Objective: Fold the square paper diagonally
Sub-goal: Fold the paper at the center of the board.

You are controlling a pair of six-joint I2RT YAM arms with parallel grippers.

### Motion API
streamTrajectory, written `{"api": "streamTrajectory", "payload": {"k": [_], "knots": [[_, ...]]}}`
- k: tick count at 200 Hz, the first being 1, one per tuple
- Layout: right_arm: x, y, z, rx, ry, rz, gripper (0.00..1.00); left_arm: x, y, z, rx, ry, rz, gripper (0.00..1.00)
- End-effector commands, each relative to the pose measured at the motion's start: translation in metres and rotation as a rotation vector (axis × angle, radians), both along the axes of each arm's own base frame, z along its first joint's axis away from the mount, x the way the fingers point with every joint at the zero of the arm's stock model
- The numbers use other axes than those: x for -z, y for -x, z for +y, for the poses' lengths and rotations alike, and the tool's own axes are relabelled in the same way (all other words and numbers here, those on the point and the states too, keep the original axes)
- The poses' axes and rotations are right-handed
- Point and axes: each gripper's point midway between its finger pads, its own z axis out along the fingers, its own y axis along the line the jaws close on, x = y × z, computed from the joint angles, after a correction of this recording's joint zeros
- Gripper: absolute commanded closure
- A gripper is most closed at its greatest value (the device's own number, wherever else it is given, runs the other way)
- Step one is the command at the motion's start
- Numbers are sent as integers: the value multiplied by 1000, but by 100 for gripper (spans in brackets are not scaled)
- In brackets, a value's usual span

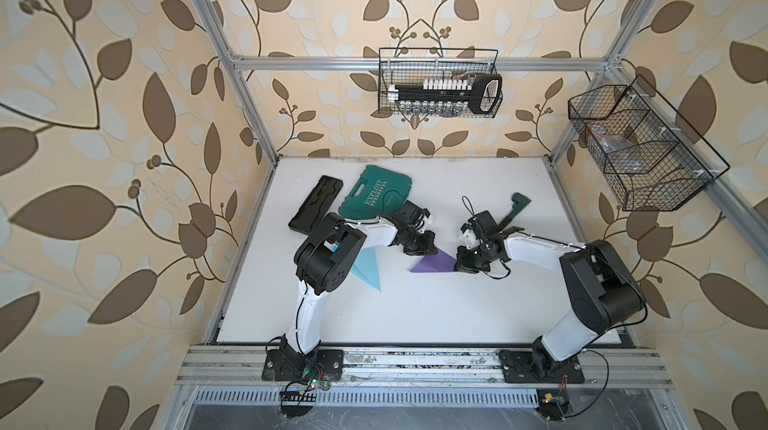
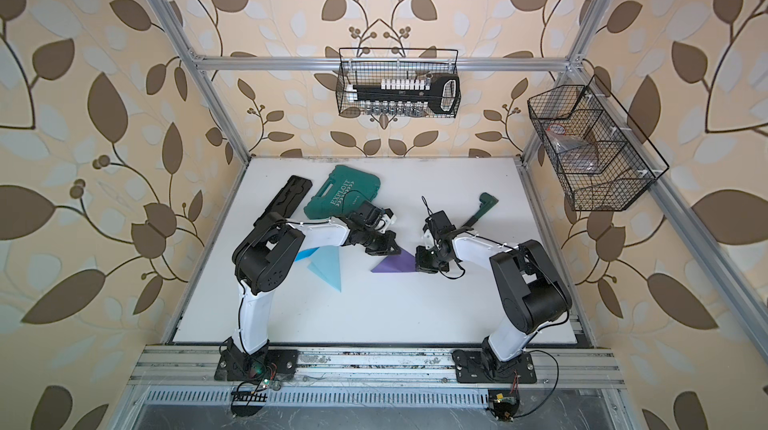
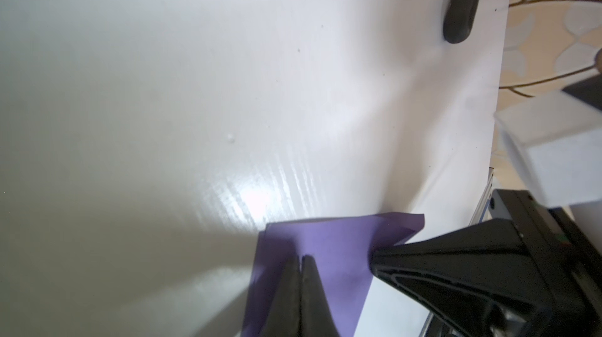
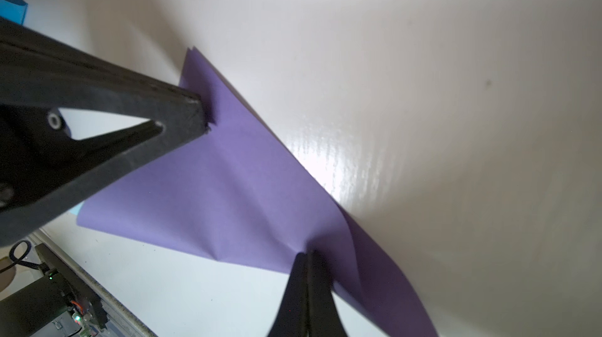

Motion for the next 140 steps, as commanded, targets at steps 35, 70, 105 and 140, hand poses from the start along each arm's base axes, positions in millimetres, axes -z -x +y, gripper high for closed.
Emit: {"api": "streamTrajectory", "payload": {"k": [35,70,105,140], "knots": [[12,25,-37,123,76,120,100,59,9,50,-68,-245,81,100],[10,22,-41,161,53,130,100,58,9,50,-65,-246,77,100],[2,16,-39,164,14,104,100,58,9,48,-60,-239,79,100],[-29,5,-19,124,-65,12,100,56,10,47,-57,-232,80,100]]}}
